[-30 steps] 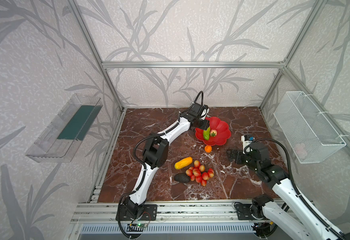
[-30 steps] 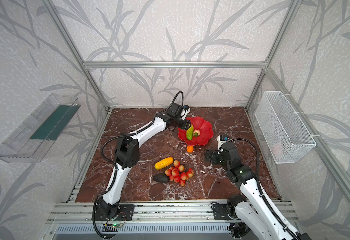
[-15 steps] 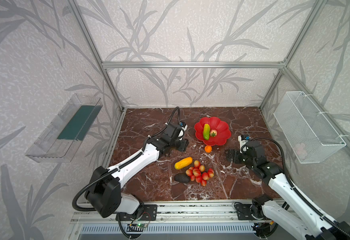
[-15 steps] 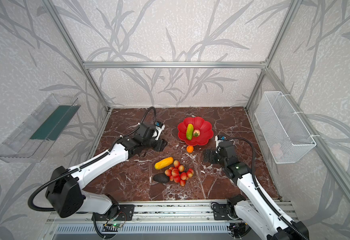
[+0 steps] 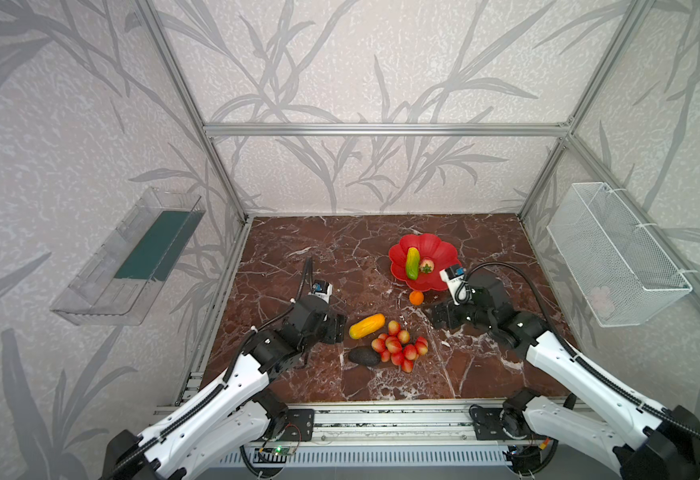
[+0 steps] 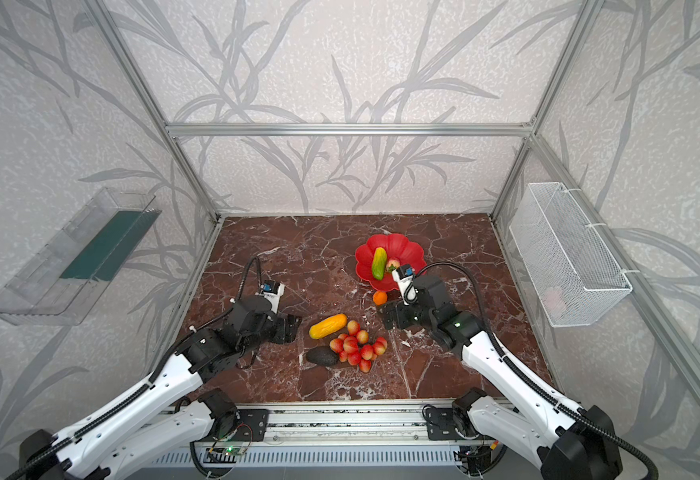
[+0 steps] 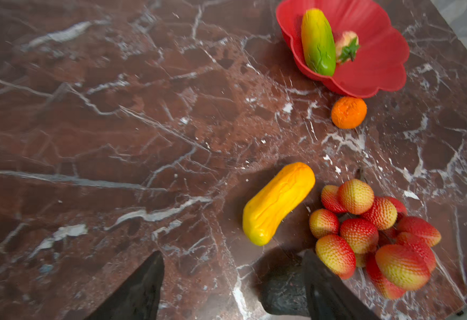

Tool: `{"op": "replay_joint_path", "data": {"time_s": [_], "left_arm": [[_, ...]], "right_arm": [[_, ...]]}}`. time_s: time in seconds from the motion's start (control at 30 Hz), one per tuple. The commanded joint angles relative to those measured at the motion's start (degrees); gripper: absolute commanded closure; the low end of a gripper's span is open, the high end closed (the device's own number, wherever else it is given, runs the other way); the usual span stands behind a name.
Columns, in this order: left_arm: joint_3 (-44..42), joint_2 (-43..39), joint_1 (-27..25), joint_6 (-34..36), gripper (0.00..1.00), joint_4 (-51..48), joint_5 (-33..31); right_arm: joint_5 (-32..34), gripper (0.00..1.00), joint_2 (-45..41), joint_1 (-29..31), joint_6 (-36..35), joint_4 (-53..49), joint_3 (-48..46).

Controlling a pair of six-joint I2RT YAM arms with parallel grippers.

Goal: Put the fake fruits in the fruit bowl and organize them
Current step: 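Reach the right gripper to the dark avocado while the left arm withdraws, then carry the avocado into the red bowl and release it with the right gripper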

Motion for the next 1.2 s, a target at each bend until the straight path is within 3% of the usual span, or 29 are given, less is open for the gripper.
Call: {"op": "replay_joint_path", "data": {"time_s": [0.0, 0.1, 0.27, 0.57, 0.67, 0.9, 1.17], "left_arm": [[-0.94, -4.89, 0.29, -0.18, 0.15, -0.05, -8.98], [-1.51, -11.39, 0.56, 1.26, 0.09, 2.26, -14.82], [-5.62, -22.3, 1.23, 10.18, 0.0, 15.72, -21.26], [-4.04, -23.24, 3.38, 21.69, 0.0, 18.37, -24.23], [-5.13, -23.48, 4.24, 22.52, 0.0, 20.48, -25.6], [-5.89, -23.09, 8.61, 21.49, 0.0, 22.34, -19.17], [-5.45, -21.58, 12.08, 19.38, 0.0, 22.51, -14.5]], "right_arm": [[-0.27, 0.05, 4.51, 8.06, -5.09, 0.88, 4.21], [-1.14, 0.09, 10.88, 14.39, -7.28, 2.15, 6.99], [-2.73, 0.13, 21.76, 21.39, -12.28, -0.24, 13.11], [-1.29, 0.25, 36.59, 26.91, -16.61, -4.83, 21.46], [-0.64, 0.29, 40.88, 27.66, -16.93, -6.2, 23.67], [1.0, 0.35, 47.87, 28.86, -17.64, -8.9, 27.99], [0.32, 0.59, 50.87, 29.34, -16.25, -8.71, 29.52]]}}
